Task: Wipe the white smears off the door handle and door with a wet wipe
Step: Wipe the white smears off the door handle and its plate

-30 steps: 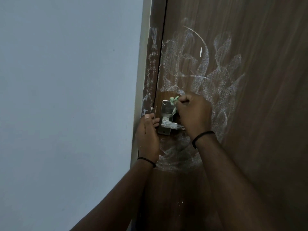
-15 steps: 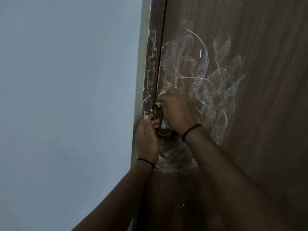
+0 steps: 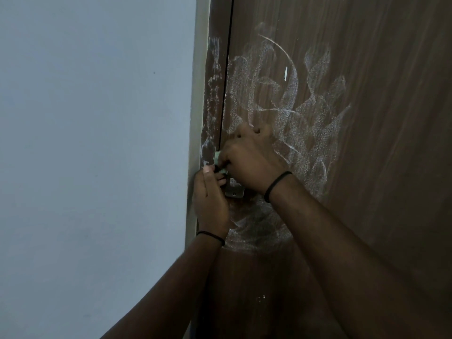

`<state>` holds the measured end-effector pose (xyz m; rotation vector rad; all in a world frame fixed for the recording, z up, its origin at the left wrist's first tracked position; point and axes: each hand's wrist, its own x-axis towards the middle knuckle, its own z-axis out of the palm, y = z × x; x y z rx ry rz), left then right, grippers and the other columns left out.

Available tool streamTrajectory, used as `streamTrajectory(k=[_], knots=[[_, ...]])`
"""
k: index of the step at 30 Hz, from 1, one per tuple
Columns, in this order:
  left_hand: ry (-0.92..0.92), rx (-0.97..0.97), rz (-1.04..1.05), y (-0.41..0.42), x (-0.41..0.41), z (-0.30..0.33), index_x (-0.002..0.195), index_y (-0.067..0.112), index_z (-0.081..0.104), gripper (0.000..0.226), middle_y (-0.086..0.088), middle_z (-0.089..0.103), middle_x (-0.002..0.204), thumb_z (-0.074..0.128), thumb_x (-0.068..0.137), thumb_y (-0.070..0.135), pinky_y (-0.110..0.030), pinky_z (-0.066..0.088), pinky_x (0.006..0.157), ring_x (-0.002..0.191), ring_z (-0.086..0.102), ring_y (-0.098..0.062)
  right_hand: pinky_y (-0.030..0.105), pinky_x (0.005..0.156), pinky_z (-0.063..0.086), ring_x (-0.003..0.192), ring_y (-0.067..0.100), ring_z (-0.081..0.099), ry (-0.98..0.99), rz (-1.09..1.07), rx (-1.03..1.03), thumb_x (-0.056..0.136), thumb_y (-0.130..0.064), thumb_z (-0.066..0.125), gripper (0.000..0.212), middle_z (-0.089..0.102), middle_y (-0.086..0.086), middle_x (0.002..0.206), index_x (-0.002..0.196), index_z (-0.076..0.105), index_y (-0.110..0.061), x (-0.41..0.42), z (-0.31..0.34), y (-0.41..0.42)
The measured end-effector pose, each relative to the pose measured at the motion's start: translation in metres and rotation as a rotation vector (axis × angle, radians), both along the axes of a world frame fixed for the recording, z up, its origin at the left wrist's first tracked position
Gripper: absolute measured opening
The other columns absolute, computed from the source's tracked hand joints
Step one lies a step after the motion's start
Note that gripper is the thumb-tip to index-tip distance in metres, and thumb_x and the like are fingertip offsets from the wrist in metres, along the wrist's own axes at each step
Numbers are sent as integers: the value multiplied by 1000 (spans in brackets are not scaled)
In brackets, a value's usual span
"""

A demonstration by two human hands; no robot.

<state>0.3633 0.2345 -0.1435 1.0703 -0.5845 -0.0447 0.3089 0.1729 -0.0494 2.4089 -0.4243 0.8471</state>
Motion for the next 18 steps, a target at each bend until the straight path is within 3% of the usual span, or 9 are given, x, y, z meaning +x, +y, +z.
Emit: streamTrajectory(k=[3,8,10,12,16,18], knots=[[1,-2,1,0,-1,0,126,10,59,46,-8,69,110,25,107,36,-33,52,89,101,66,-19,41,87,17,106,12,39,-9,48,22,88,-35,64,13,70,-20,89,92,76,-39,1,-2,-3],[11,-15,-1,1,1,-2,122,11,58,42,-8,69,107,26,107,35,-20,50,79,99,67,-17,30,86,21,97,14,55,-409,194,164,91,-22,66,15,75,-14,94,92,79,-31,-8,-6,-13],[14,-17,-8,-1,2,-4,121,12,58,41,-7,70,106,26,107,35,-13,50,75,99,67,-15,32,93,43,95,13,63,-553,310,413,88,-13,70,15,75,-5,100,99,78,-20,-13,-8,-17],[17,-20,-5,-2,2,-5,122,12,58,42,-5,70,106,27,107,35,-9,49,72,98,66,-13,33,84,57,90,10,66,-646,371,623,86,-9,73,20,75,-1,103,104,77,-15,-18,-9,-17],[24,-33,17,-6,2,-7,121,12,59,41,-4,70,104,28,107,35,-17,49,76,98,67,-13,25,78,58,84,6,67,-512,304,655,85,-10,74,17,75,-5,100,98,78,-20,-23,-12,-15],[19,-35,31,-7,2,-8,119,14,60,40,-2,70,103,28,107,36,-21,49,80,97,67,-12,30,79,58,83,8,68,-396,226,615,86,-9,72,16,76,-4,97,95,79,-21,-22,-10,-16]])
